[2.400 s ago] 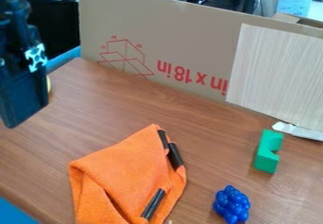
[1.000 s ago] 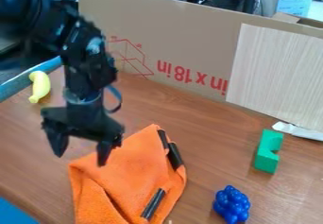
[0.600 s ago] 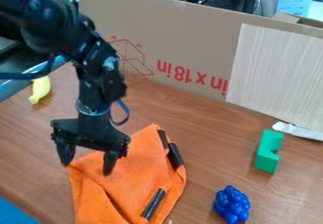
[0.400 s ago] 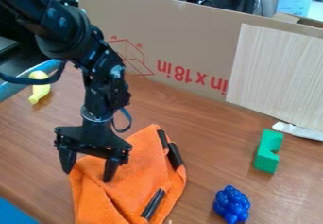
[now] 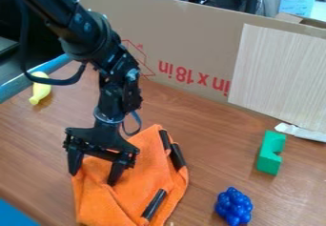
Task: Moves the cloth to the top edge of the table
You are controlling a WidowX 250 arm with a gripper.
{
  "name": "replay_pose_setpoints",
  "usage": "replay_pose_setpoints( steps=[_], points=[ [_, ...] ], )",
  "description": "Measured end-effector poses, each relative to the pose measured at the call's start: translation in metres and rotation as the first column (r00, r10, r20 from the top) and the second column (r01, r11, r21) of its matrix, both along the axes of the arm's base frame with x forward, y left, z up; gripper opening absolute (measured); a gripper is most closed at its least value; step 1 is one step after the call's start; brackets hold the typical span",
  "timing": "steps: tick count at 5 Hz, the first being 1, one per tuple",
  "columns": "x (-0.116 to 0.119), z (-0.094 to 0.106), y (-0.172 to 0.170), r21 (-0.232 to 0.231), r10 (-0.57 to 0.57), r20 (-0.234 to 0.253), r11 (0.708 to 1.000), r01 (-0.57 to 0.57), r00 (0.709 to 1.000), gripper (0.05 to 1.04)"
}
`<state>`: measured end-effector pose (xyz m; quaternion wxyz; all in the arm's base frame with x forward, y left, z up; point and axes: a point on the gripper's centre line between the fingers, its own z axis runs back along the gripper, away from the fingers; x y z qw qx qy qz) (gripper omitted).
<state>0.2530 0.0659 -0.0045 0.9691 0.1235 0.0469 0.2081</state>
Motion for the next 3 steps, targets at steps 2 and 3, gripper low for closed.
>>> replay_pose_setpoints(
  steps=[2, 3],
  points=[
    [0.05, 0.002, 0.031, -0.01, 0.155, 0.003, 0.988, -0.155, 0.988, 0.999],
    [0.082, 0.008, 0.05, -0.024, 0.248, 0.033, 0.969, -0.248, 0.968, 0.999]
  ],
)
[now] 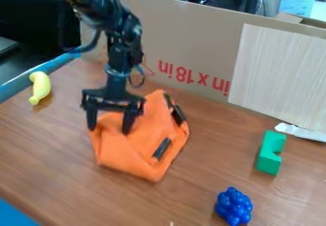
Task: Moves the cloth to the top edge of the table
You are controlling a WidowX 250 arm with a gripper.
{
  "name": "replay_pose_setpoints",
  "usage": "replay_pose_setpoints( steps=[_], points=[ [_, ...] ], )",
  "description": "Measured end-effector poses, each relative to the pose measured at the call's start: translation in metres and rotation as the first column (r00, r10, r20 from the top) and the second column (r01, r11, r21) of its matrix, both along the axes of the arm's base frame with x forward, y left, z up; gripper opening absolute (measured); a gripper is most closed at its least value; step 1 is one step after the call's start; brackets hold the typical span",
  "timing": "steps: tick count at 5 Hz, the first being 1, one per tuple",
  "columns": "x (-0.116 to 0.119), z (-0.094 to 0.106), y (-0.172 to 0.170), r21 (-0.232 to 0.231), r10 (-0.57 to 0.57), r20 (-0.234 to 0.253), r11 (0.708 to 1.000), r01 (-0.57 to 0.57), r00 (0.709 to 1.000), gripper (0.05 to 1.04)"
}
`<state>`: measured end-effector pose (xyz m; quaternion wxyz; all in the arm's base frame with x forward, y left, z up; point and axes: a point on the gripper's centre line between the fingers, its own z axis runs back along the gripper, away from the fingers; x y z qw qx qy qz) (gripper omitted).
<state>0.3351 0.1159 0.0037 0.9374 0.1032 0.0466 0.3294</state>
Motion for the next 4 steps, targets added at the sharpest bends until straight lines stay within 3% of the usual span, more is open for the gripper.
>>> replay_pose_setpoints(
  steps=[2, 4],
  points=[
    [0.012, 0.004, -0.013, -0.012, 0.018, 0.008, 1.0, -0.017, 1.0, 1.001],
    [-0.033, -0.008, -0.054, -0.014, -0.09, -0.031, 0.996, 0.089, 0.995, 1.0]
  ],
)
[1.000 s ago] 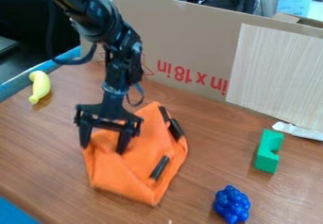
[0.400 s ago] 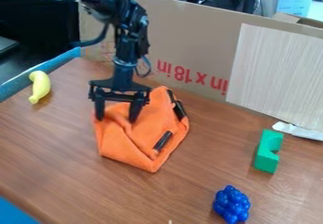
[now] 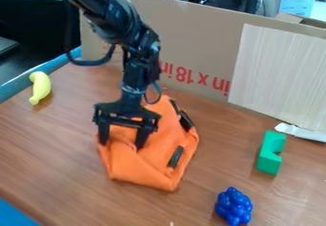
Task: Moves the cloth to the top edge of the table
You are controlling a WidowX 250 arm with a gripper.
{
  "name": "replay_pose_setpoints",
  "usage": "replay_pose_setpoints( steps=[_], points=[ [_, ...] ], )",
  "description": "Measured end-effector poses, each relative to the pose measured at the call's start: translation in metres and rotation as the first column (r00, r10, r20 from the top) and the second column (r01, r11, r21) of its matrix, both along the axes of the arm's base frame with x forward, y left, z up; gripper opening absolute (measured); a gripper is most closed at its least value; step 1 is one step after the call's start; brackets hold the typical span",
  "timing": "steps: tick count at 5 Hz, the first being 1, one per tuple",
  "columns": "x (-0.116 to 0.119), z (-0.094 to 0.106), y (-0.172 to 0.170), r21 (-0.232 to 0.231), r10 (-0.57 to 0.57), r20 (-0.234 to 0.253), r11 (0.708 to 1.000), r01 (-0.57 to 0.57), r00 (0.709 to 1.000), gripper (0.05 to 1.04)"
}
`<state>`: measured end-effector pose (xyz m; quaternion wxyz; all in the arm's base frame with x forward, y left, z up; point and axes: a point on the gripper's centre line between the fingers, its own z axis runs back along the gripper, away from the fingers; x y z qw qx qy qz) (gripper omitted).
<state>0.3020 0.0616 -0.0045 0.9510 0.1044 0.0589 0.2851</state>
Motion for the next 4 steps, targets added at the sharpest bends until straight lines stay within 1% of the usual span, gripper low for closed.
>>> replay_pose_setpoints(
  steps=[1, 2, 3, 4],
  points=[
    [-0.025, -0.001, -0.02, -0.004, -0.055, -0.018, 0.998, 0.055, 0.998, 1.0],
    [-0.05, 0.0, -0.038, -0.02, -0.098, -0.039, 0.995, 0.098, 0.994, 0.999],
    [-0.078, 0.007, -0.064, -0.033, -0.183, -0.044, 0.983, 0.182, 0.982, 1.001],
    [-0.077, 0.009, -0.065, -0.024, -0.19, -0.025, 0.982, 0.189, 0.982, 1.0]
  ],
)
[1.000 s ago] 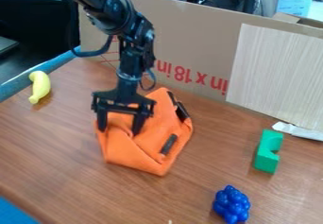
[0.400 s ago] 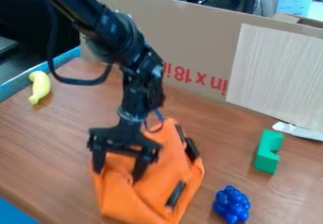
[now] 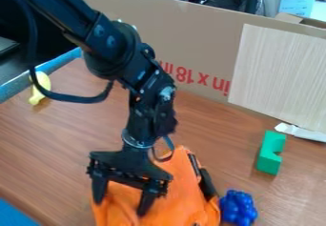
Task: Moves the cloth to the top edge of the table
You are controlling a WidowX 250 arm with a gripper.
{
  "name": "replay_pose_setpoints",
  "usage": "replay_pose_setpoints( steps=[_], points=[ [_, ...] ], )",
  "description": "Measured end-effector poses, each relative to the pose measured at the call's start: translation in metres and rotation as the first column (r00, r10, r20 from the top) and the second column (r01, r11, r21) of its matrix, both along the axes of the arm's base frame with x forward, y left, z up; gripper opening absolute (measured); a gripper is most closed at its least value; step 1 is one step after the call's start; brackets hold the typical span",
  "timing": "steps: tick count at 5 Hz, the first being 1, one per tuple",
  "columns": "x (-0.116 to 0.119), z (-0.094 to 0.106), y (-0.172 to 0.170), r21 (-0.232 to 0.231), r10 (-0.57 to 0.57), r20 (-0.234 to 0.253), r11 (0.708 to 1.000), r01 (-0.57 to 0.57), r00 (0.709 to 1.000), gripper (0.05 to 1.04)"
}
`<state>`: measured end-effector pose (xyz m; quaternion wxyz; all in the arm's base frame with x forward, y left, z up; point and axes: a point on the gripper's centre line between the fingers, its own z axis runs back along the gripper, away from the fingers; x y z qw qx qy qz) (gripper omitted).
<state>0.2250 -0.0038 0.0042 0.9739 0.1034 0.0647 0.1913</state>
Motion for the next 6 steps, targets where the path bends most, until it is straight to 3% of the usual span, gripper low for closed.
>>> replay_pose_setpoints(
  steps=[2, 4, 5, 6],
  points=[
    [0.043, -0.009, 0.046, 0.032, 0.149, 0.004, 0.988, -0.149, 0.989, 1.001],
    [0.068, -0.009, 0.069, 0.05, 0.207, 0.014, 0.977, -0.208, 0.978, 1.001],
    [0.085, -0.007, 0.091, 0.063, 0.263, 0.039, 0.962, -0.265, 0.964, 1.001],
    [0.108, 0.005, 0.12, 0.066, 0.34, 0.094, 0.936, -0.346, 0.936, 1.001]
  ],
)
